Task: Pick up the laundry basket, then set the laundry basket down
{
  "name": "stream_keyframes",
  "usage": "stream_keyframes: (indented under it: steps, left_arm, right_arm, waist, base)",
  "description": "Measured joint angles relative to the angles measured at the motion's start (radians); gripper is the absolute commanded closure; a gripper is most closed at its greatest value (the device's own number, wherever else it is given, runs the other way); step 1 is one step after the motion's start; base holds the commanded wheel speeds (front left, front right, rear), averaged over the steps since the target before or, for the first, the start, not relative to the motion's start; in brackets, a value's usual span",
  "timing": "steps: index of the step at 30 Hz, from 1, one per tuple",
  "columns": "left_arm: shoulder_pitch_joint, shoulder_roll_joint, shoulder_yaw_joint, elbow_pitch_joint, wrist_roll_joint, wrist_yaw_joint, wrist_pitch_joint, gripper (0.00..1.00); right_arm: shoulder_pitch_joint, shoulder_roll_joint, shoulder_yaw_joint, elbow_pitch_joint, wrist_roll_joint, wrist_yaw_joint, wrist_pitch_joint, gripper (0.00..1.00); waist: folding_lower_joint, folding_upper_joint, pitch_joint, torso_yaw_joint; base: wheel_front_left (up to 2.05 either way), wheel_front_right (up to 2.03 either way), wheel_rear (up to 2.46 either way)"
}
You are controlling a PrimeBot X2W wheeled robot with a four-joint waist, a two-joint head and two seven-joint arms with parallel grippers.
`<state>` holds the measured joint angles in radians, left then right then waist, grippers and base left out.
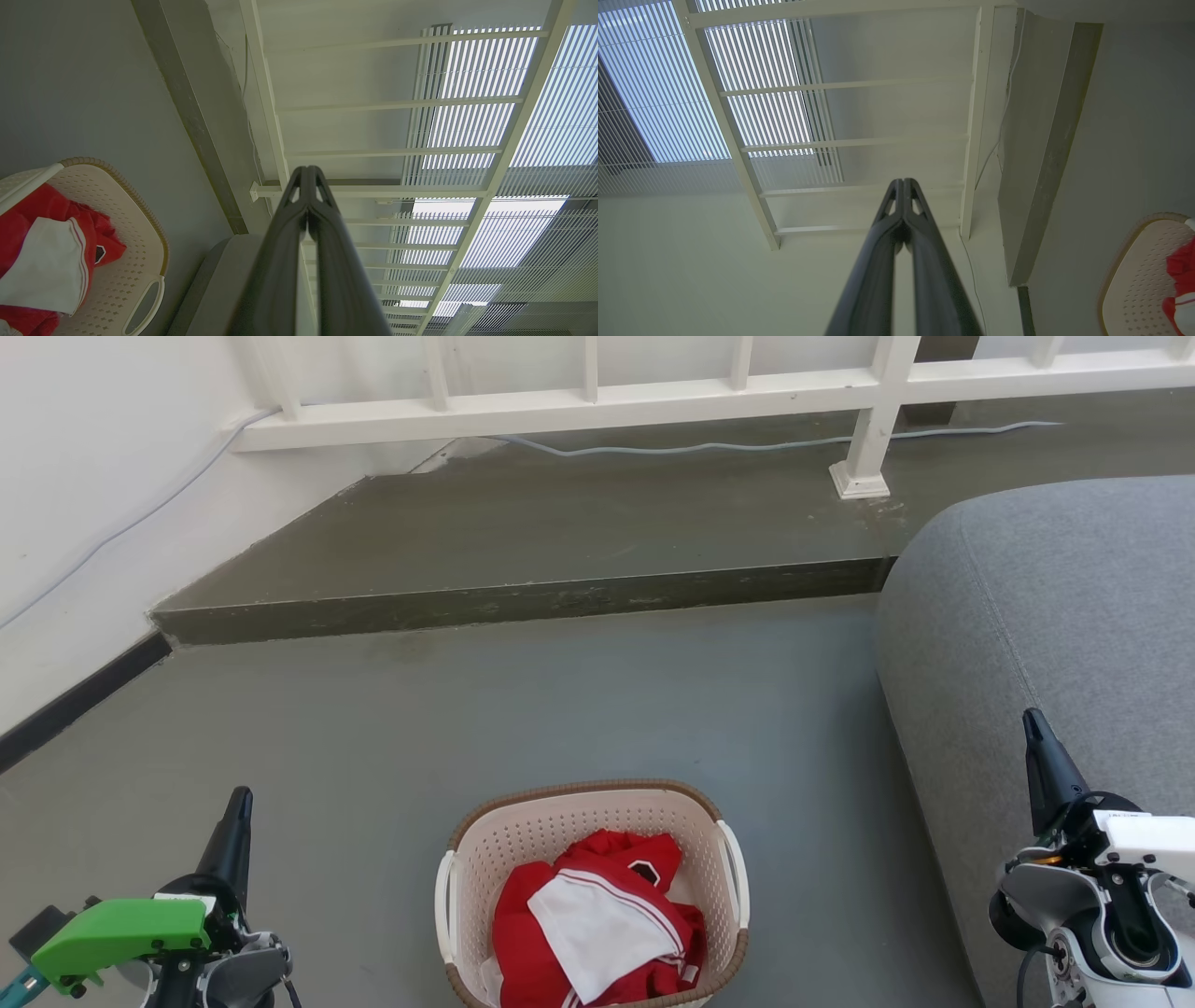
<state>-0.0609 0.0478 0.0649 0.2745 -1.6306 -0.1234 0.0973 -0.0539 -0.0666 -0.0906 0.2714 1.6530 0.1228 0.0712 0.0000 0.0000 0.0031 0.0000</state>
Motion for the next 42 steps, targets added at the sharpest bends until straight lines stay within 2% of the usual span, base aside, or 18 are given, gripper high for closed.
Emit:
stream_keyframes:
  steps: [2,3,5,6,7,8,27,42]
  left_arm:
    - [0.0,0.0,0.0,0.0,0.0,0.0,0.0,1.0]
    - [0.0,0.0,0.0,0.0,0.0,0.0,0.0,0.0]
    - [0.007,-0.004,-0.002,0.016,0.0,0.0,0.0,0.0]
    - [0.015,-0.007,-0.003,0.028,0.0,0.0,0.0,1.0]
    - [0.025,-0.011,-0.004,0.04,0.0,0.001,0.0,1.0]
    - [0.036,-0.015,-0.004,0.046,0.0,0.001,0.0,0.0]
    - [0.041,-0.021,-0.029,0.022,0.04,0.001,-0.046,0.0]
    - [0.034,0.004,-0.075,-0.008,0.186,0.001,-0.113,0.0]
  right_arm:
    - [0.0,0.0,0.0,0.0,0.0,0.0,0.0,1.0]
    - [0.0,0.0,0.0,0.0,0.0,0.0,0.0,0.0]
    - [0.008,0.006,0.001,0.015,0.0,-0.001,0.0,0.0]
    - [0.019,0.011,0.002,0.026,0.0,-0.001,0.0,1.0]
    - [0.03,0.017,0.002,0.038,0.0,-0.001,0.0,1.0]
    - [0.043,0.023,0.003,0.044,0.0,-0.001,0.0,0.0]
    - [0.046,0.027,0.025,0.003,-0.004,-0.002,-0.035,0.0]
    - [0.04,0.001,0.086,-0.037,-0.155,-0.002,-0.098,0.0]
  waist:
    - [0.0,0.0,0.0,0.0]
    - [0.0,0.0,0.0,0.0]
    - [0.0,0.0,0.0,0.0]
    - [0.0,0.0,0.0,0.0]
    - [0.0,0.0,0.0,0.0]
    - [0.0,0.0,0.0,0.0]
    - [0.0,0.0,0.003,-0.002]
    - [0.0,0.0,0.007,-0.006]
  base:
    - [0.0,0.0,0.0]
    - [0.0,0.0,0.0]
    - [0.0,0.0,0.0]
    - [0.0,0.0,0.0]
    - [0.0,0.0,0.0]
    - [0.0,0.0,0.0]
    - [0.0,0.0,0.0]
    - [0.0,0.0,0.0]
